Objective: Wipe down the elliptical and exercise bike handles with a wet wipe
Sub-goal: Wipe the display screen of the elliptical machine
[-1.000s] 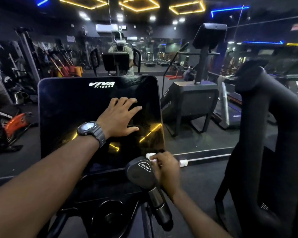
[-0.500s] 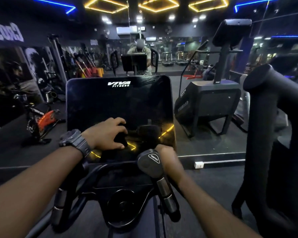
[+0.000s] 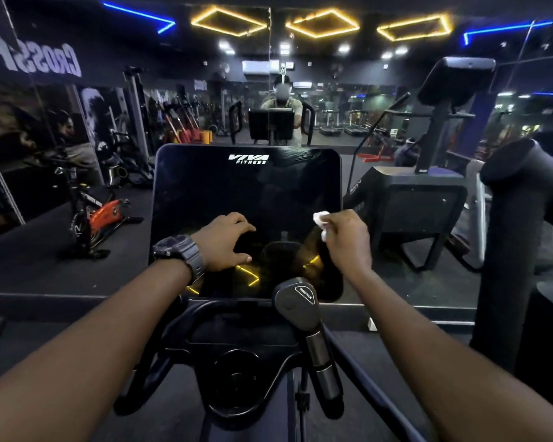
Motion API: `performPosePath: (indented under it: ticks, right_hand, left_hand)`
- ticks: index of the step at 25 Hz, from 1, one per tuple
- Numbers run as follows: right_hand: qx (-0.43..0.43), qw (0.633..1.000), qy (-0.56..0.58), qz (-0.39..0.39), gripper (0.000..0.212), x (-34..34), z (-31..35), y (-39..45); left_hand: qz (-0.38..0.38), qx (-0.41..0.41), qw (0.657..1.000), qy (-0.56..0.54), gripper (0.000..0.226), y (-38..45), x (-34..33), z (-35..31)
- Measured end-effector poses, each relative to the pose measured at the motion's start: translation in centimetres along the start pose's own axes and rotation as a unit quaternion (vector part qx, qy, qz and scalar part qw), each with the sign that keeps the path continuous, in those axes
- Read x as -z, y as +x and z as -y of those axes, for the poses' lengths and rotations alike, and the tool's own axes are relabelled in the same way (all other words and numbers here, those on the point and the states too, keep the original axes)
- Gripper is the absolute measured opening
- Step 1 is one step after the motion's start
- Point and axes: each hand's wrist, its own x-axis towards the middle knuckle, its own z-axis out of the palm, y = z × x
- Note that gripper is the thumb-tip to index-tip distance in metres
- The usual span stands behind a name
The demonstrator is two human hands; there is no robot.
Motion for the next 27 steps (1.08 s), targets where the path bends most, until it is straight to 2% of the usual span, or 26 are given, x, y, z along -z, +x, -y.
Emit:
performPosePath:
  ticks: [1, 2, 3, 4, 5, 6, 8, 9, 10, 11, 12, 13, 14, 15, 16, 18, 19, 20, 21, 22, 23, 24, 25, 26, 27]
  right_hand:
    - [0.020, 0.999, -0.001, 0.036, 0.016, -0.5, 0.9, -1.3]
    - [0.072, 0.989, 0.001, 0.131, 0.016, -1.1, 2.2, -3.4]
    - [0.122, 0.964, 0.013, 0.235, 0.018, -1.9, 2.4, -5.7]
    - [0.173, 0.941, 0.012, 0.291, 0.021, -2.1, 2.0, -6.7]
    - [0.204, 0.936, -0.009, 0.288, 0.023, -1.8, 1.5, -5.7]
    - [0.195, 0.952, -0.039, 0.234, 0.024, -1.3, 1.4, -3.1]
    - [0.080, 0.996, -0.032, 0.028, 0.025, -0.2, 0.6, 2.6]
    - [0.012, 0.999, -0.013, -0.030, 0.024, -0.4, 0.6, 3.7]
    - [0.013, 1.000, -0.016, -0.023, 0.023, -1.0, 0.8, 3.1]
    - [0.064, 0.997, -0.008, 0.041, 0.021, -2.6, 0.6, 1.2]
    - [0.134, 0.978, -0.002, 0.160, 0.021, -4.2, 1.0, -1.6]
    - [0.207, 0.935, 0.004, 0.289, 0.023, -5.3, 0.5, -4.2]
    - [0.275, 0.893, -0.009, 0.356, 0.025, -5.6, 0.1, -4.5]
    - [0.320, 0.879, -0.027, 0.352, 0.023, -4.9, 0.0, -2.7]
    - [0.304, 0.908, -0.065, 0.281, 0.021, -4.2, 0.3, 0.2]
    - [0.142, 0.987, -0.062, 0.050, 0.020, -1.8, 0.9, 5.3]
    - [0.064, 0.997, -0.035, -0.006, 0.020, -1.9, 0.9, 6.0]
    - [0.057, 0.998, -0.031, -0.025, 0.019, -2.4, 1.3, 5.1]
    - [0.113, 0.992, -0.034, 0.035, 0.019, -4.0, 1.5, 3.0]
    - [0.208, 0.964, -0.031, 0.163, 0.020, -6.1, 2.0, -0.3]
    - [0.310, 0.902, -0.024, 0.299, 0.023, -7.6, 1.7, -3.1]
    - [0.378, 0.848, -0.042, 0.369, 0.027, -7.8, 1.2, -3.3]
    - [0.419, 0.831, -0.074, 0.358, 0.028, -6.8, 1.3, -1.7]
    - [0.390, 0.868, -0.102, 0.289, 0.026, -5.8, 1.9, 1.0]
    - [0.309, 0.930, -0.097, 0.174, 0.024, -4.2, 2.4, 3.3]
  left_hand:
    - [0.005, 0.006, 1.000, 0.007, 0.072, 0.0, -0.1, -0.1]
    - [0.012, 0.011, 1.000, 0.018, 0.075, 0.0, -0.3, -0.1]
    - [0.019, 0.013, 0.999, 0.035, 0.077, 0.0, -0.3, -0.2]
    - [0.025, 0.014, 0.998, 0.052, 0.079, 0.0, -0.3, -0.4]
    - [0.027, 0.016, 0.997, 0.066, 0.080, 0.0, -0.3, -0.5]
    - [0.030, 0.022, 0.997, 0.074, 0.080, 0.0, -0.3, -0.5]
    - [0.032, 0.037, 0.995, 0.087, 0.082, 0.0, -0.4, -0.5]
    - [0.029, 0.041, 0.994, 0.097, 0.082, 0.0, -0.4, -0.3]
    - [0.027, 0.045, 0.993, 0.103, 0.081, 0.1, -0.4, -0.3]
    - [0.024, 0.046, 0.993, 0.105, 0.080, 0.1, -0.3, -0.3]
    - [0.022, 0.046, 0.993, 0.104, 0.079, 0.2, -0.3, -0.4]
    - [0.020, 0.045, 0.993, 0.103, 0.078, 0.2, -0.2, -0.5]
    - [0.018, 0.044, 0.994, 0.103, 0.077, 0.2, -0.2, -0.7]
    - [0.018, 0.044, 0.994, 0.102, 0.077, 0.1, -0.1, -0.8]
    - [0.019, 0.045, 0.994, 0.102, 0.077, 0.1, -0.1, -0.8]
    - [0.017, 0.044, 0.993, 0.104, 0.076, 0.2, -0.2, -0.6]
    - [0.013, 0.042, 0.993, 0.106, 0.076, 0.3, -0.1, -0.5]
    - [0.009, 0.043, 0.993, 0.108, 0.076, 0.3, -0.1, -0.4]
    - [0.006, 0.044, 0.993, 0.109, 0.076, 0.4, -0.1, -0.3]
    - [0.004, 0.046, 0.993, 0.108, 0.075, 0.5, -0.2, -0.4]
    - [0.003, 0.046, 0.993, 0.107, 0.074, 0.6, -0.2, -0.5]
    - [0.004, 0.044, 0.993, 0.108, 0.074, 0.7, -0.1, -0.7]
    - [0.004, 0.042, 0.993, 0.110, 0.074, 0.7, 0.0, -0.7]
    - [0.005, 0.040, 0.993, 0.111, 0.074, 0.8, 0.1, -0.7]
    - [0.007, 0.040, 0.993, 0.110, 0.074, 0.8, 0.1, -0.7]
